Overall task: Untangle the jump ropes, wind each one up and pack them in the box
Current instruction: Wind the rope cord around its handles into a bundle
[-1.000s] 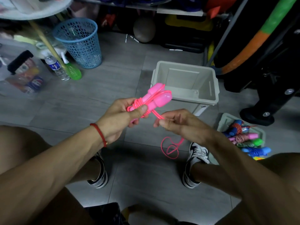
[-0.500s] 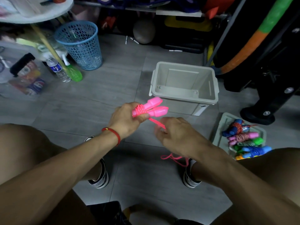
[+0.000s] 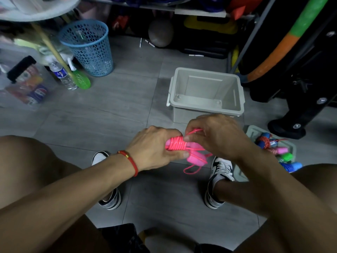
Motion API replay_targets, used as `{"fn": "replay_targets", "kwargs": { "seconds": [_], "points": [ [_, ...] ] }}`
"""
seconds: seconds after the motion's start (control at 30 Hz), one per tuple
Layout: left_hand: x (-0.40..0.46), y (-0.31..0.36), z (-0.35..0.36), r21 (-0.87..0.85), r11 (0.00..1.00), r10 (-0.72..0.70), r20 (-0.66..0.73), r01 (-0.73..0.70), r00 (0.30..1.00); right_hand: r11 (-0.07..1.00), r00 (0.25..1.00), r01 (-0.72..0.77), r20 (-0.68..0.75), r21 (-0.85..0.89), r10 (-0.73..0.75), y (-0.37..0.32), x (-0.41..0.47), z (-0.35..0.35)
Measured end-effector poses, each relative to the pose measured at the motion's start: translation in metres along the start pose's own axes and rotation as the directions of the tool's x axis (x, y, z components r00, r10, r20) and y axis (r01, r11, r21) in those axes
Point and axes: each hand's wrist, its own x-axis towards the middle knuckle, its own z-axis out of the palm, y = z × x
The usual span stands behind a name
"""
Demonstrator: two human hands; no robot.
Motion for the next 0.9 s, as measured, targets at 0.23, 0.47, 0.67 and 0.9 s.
{"fn": "replay_targets", "kwargs": {
  "seconds": [0.23, 0.47, 0.67, 0.9],
  "points": [
    [-0.001, -0.004, -0.017, -0.085, 0.983, 0.164, 0.014, -0.163, 0.986, 0.712, 0.977, -0.151, 0.212, 0.686, 0.004, 0.019, 0.014, -0.005],
    [-0.004, -0.007, -0.021, -0.141, 0.966, 0.231, 0.09, -0.217, 0.969, 0.702, 0.928, -0.237, 0.371, 0.672, -0.041, 0.029, 0.017, -0.001],
    [-0.005, -0.008, -0.033, -0.543, 0.835, 0.174, 0.098, -0.094, 0.98, 0.518, 0.956, -0.249, 0.294, 0.818, -0.004, 0.034, 0.012, 0.008],
    [0.004, -0.01, -0.032, -0.806, 0.587, -0.179, -0.039, 0.075, 0.983, 0.434, 0.976, -0.218, 0.204, 0.874, 0.079, 0.016, 0.011, 0.032]
  ]
}}
